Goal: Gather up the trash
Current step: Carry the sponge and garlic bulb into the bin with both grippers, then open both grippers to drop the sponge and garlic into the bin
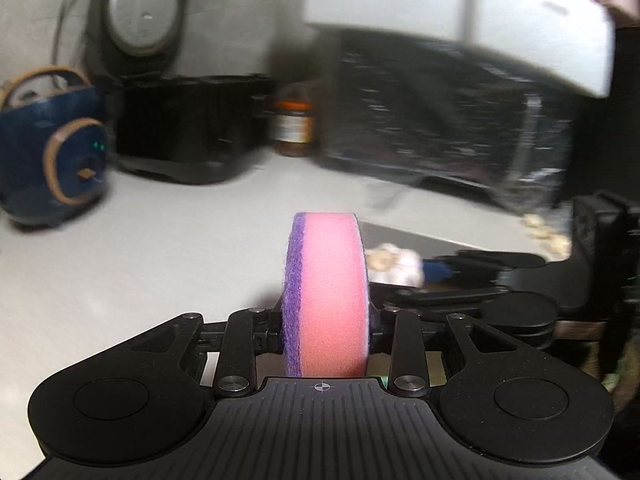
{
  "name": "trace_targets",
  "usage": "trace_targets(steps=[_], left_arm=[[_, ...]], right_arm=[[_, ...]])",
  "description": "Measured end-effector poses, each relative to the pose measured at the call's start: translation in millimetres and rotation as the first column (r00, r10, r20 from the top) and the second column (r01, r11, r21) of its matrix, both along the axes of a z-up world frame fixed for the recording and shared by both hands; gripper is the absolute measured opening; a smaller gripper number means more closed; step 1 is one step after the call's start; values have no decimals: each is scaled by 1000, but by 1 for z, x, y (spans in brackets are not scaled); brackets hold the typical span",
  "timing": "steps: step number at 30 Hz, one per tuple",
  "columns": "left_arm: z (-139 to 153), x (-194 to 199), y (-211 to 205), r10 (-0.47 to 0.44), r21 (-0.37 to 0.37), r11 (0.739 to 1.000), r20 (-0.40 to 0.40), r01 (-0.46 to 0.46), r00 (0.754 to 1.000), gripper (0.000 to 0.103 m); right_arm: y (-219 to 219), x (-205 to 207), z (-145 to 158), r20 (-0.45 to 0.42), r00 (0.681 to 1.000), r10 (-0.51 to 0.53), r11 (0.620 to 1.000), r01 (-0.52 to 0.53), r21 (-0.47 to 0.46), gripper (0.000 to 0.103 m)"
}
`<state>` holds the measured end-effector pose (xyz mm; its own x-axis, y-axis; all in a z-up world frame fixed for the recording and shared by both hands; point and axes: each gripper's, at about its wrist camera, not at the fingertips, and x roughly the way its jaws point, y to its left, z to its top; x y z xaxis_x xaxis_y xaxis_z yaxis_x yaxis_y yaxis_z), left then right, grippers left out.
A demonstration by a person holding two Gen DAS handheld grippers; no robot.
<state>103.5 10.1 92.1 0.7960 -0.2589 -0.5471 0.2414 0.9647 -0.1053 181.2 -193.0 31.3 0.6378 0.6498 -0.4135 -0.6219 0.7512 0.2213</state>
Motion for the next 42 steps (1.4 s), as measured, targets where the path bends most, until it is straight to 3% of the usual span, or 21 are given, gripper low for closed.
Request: trace_targets(steps=[3,6,8,10,14,16,19,21,23,26,30,33,37,42], left_arm=[[-27,-16,-21,-70,-93,993,-39,66,997,36],[-82,-12,-34,-129,-203,974,-153,97,980,36],[-133,2,-42,-151,-259,963,-267,80,952,36],[-193,19,-51,-180,-302,952,-401,56,898,36],[-298,43,-68,-180,-294,956,-595,-4,783,36],[-336,49,-74,-155,-260,965,-630,-19,761,36],[-374,63,-86,-148,-199,980,-638,24,755,35],[-393,72,-93,-143,-179,983,-661,31,737,35],[-405,73,-94,-122,-146,989,-669,32,733,35],[-408,71,-91,-119,-137,990,-650,39,751,35],[-415,76,-95,-132,-134,989,-673,56,728,35],[-417,74,-109,-166,-58,984,-648,170,743,35],[-416,71,-113,-269,-100,958,-629,267,730,36],[-411,66,-115,-314,-64,937,-589,344,745,36]], right_arm=[[-34,-25,-14,13,998,-66,998,66,-7,51],[-65,-43,-44,2,987,-162,985,162,-64,51],[-80,-51,-68,-16,975,-223,968,220,-119,51],[-93,-56,-96,-58,960,-275,950,262,-167,51],[-116,-60,-146,-212,909,-358,925,314,-212,51],[-125,-63,-165,-267,883,-385,917,335,-216,51],[-132,-68,-190,-318,850,-419,904,361,-228,51],[-133,-70,-203,-350,830,-434,899,373,-229,51],[-130,-71,-213,-369,818,-441,896,374,-241,51],[-123,-82,-222,-356,831,-427,900,349,-263,51],[-118,-80,-234,-387,825,-411,906,324,-271,51],[-117,-77,-249,-427,803,-416,905,321,-278,51],[-114,-64,-260,-484,786,-386,921,300,-248,51],[-106,-27,-280,-604,742,-291,956,247,-156,51]])
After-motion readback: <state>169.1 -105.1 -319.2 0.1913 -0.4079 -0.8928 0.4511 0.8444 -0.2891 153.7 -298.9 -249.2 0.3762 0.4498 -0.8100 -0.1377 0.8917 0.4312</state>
